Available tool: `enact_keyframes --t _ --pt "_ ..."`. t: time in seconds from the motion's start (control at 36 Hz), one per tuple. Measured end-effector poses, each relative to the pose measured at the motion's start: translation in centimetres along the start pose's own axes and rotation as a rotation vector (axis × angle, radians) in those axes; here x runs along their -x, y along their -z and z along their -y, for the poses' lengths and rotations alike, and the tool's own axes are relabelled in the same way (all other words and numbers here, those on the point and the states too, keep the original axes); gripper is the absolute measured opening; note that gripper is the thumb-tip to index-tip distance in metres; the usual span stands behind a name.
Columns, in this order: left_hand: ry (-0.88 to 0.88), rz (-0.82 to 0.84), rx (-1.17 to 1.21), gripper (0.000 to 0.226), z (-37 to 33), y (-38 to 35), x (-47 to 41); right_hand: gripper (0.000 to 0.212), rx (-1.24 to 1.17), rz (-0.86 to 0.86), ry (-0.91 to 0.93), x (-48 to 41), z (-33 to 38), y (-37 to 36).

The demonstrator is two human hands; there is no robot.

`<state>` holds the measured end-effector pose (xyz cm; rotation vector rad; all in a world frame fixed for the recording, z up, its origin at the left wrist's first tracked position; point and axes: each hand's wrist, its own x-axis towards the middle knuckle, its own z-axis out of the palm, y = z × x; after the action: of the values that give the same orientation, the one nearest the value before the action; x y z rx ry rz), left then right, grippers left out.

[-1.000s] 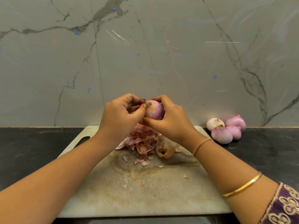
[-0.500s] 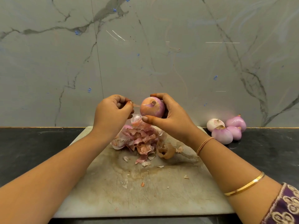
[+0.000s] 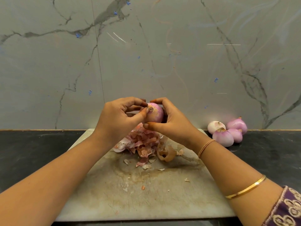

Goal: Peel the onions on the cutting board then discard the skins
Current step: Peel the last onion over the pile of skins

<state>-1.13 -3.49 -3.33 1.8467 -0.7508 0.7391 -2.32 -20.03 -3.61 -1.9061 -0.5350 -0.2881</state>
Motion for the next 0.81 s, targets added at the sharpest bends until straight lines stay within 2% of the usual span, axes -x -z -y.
enact_keyframes --t 0.19,0.47,0.67,0.81 --pt "0.004 0.029 0.034 0.03 0.0 0.0 0.05 0.054 0.047 -0.009 0.009 0.06 -0.13 0.12" --pt "0.0 0.048 -0.019 0.031 -0.19 0.0 0.02 0.052 0.082 -0.004 0.013 0.1 -0.17 0.02" --pt "-0.068 0.002 -0.176 0.013 0.22 -0.06 0.0 0.052 0.085 0.002 0.024 0.15 -0.11 -0.18" --pt "-0.113 -0.03 -0.249 0.011 0.55 -0.07 -0.09 0.057 0.057 -0.012 0.009 0.09 -0.13 -0.17"
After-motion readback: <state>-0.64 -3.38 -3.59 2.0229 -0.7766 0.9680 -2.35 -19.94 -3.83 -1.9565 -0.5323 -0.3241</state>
